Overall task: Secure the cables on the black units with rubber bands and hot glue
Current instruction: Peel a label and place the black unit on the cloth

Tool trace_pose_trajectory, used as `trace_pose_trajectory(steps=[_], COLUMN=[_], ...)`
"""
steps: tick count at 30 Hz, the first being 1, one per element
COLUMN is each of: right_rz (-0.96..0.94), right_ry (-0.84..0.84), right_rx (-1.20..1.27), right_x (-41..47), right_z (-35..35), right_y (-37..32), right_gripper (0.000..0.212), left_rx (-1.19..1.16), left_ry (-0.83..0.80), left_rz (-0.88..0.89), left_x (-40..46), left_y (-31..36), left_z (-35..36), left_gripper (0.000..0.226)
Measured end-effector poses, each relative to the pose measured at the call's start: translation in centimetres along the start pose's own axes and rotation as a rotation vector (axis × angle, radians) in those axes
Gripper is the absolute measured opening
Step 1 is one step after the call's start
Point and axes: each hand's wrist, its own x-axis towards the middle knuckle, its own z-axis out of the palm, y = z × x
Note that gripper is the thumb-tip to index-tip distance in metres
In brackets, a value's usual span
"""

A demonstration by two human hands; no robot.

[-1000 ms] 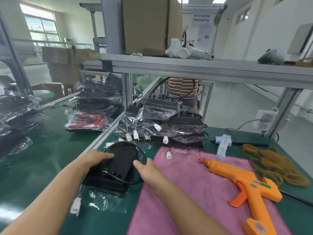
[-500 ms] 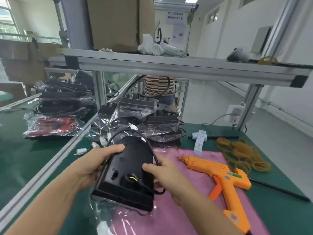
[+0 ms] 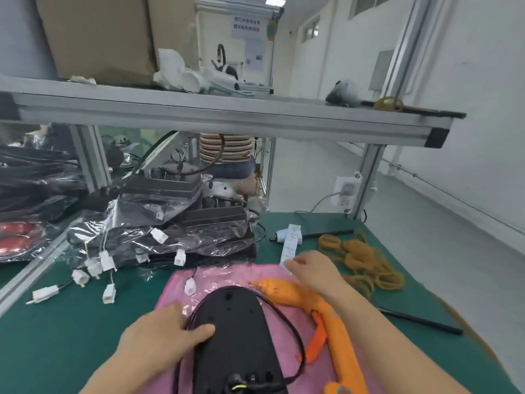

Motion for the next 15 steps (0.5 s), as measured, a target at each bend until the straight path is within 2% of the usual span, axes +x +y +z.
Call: trace_pose_trajectory(steps=[1,2,3,4,6,9,11,14,15], right_rz=[0.045,0.088,0.135,0.178,0.268,0.359,0.389,0.313,0.270], right_ry=[0.061,0.094,0.100,0.095,0.084,0.075,0.074,0.029,0.002], right_rx=[0.006,0.014,0.043,0.093,0.260,0.400,0.494,0.668,0.736], right_x=[1.9,3.8,5.3,6.7,8.8,10.2,10.7,10.3,9.7], right_z=[-0.1,-0.1,0.1,0.4,1.2,2.1,2.0,1.0,0.5], right_y=[0.5,0.9,1.1,1.4,1.5,1.4,1.3,1.4,1.5], right_gripper=[0.042,0.039,0.034,0.027,0.027,0.028,0.026,0.007,0.013], left_rx=[0.243,0.344,0.322,0.237,-0.080,-0.473,-0.600,-0.625,-0.580], left_ry=[0.104,0.180,0.255,0.310,0.344,0.169,0.106,0.176,0.209], left_rz=[0.022,0.064,0.135,0.212,0.385,0.509,0.463,0.398,0.397], left_x=[-0.4,-0.9,-1.3,-1.6,-0.9,1.8,4.4,8.3,9.4], left_y=[0.6,1.6,2.7,4.1,6.6,10.3,12.2,13.4,13.5], left_z=[-0.6,-1.2,-1.6,-1.9,-1.7,-1.3,-0.9,-0.1,0.2], left_gripper=[0.054,0.052,0.043,0.032,0.019,0.012,0.016,0.015,0.020])
